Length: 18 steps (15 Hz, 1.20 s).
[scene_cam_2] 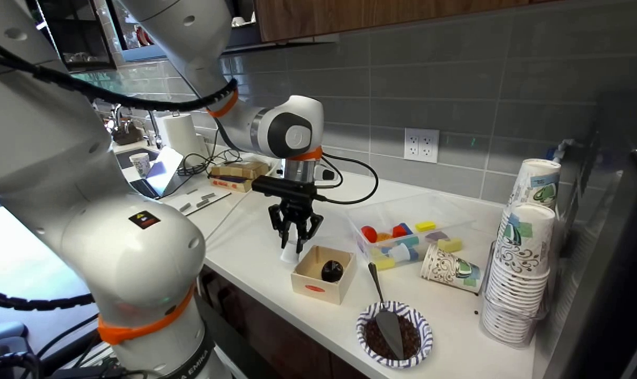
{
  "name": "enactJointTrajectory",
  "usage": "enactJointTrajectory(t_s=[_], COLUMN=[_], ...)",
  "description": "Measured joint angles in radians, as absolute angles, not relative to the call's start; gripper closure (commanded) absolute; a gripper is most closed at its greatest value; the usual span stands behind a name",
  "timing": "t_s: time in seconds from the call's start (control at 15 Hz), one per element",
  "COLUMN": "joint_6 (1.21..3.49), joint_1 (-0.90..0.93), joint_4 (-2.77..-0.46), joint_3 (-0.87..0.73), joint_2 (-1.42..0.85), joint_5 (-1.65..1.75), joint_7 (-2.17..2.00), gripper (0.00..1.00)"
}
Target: Put the coffee pod in the wooden box.
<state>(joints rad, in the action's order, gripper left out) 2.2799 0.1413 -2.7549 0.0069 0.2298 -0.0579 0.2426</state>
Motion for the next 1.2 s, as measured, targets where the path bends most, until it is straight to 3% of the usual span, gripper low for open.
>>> enactJointTrajectory(t_s=[0.93,1.0,1.07,1.2], joint_6=[2.623,2.644,2.659,2.685], joint_1=[0.102,0.100,0.098,0.092], joint_4=[-2.754,-2.754,-2.754,-2.753], joint_3=[0.006,0.006,0.006,0.007], joint_2=[0.032,0.017,0.004,-0.017], joint_5=[-0.058,-0.059,-0.059,-0.060], joint_7=[0.281,0.286,0.291,0.301], gripper=[0.85,0.35,0.34,0.21])
